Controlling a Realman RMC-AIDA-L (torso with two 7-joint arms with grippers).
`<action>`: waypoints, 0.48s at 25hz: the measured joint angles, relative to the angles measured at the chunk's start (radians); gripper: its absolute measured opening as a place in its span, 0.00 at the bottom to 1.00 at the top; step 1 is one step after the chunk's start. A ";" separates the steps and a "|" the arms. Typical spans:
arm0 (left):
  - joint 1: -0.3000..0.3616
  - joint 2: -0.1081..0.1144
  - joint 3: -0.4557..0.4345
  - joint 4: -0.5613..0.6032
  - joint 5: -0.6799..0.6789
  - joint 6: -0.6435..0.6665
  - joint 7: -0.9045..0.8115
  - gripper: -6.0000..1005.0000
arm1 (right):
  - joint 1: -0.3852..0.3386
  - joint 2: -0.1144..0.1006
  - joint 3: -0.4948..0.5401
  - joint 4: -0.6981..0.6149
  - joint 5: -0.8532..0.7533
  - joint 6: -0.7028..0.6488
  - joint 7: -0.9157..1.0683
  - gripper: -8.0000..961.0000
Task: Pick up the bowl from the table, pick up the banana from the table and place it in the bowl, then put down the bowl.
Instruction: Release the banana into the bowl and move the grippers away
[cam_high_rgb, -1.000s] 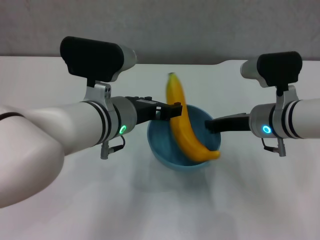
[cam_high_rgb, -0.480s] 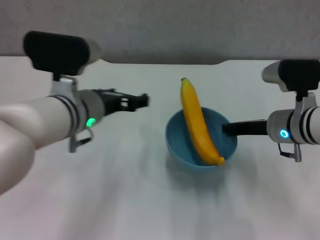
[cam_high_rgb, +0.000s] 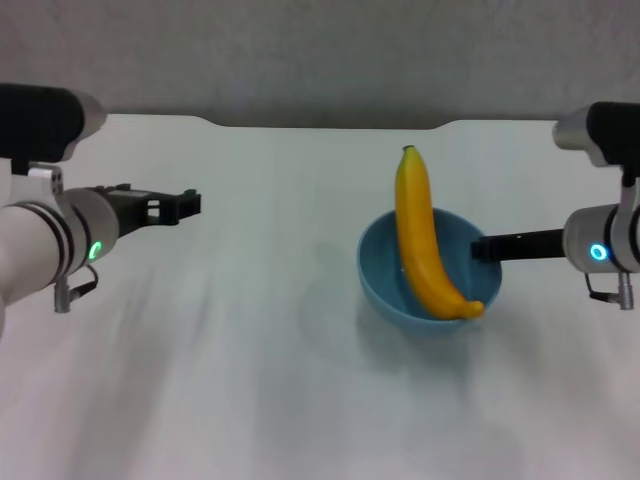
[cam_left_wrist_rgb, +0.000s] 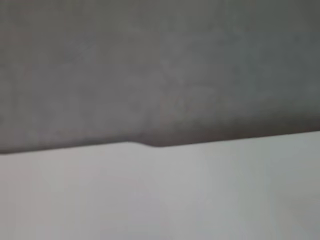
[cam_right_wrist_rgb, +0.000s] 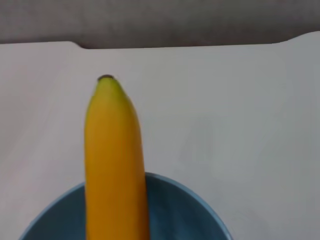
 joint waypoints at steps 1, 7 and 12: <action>0.000 0.000 -0.005 0.014 0.000 -0.004 0.000 0.88 | 0.001 0.000 0.016 -0.001 -0.009 0.002 0.000 0.06; 0.002 -0.002 -0.018 0.067 -0.004 -0.027 -0.002 0.88 | 0.026 0.006 0.041 -0.050 -0.012 0.018 -0.002 0.06; -0.002 -0.003 -0.006 0.070 -0.008 -0.028 -0.004 0.88 | 0.043 0.014 -0.002 -0.058 0.003 0.019 -0.001 0.06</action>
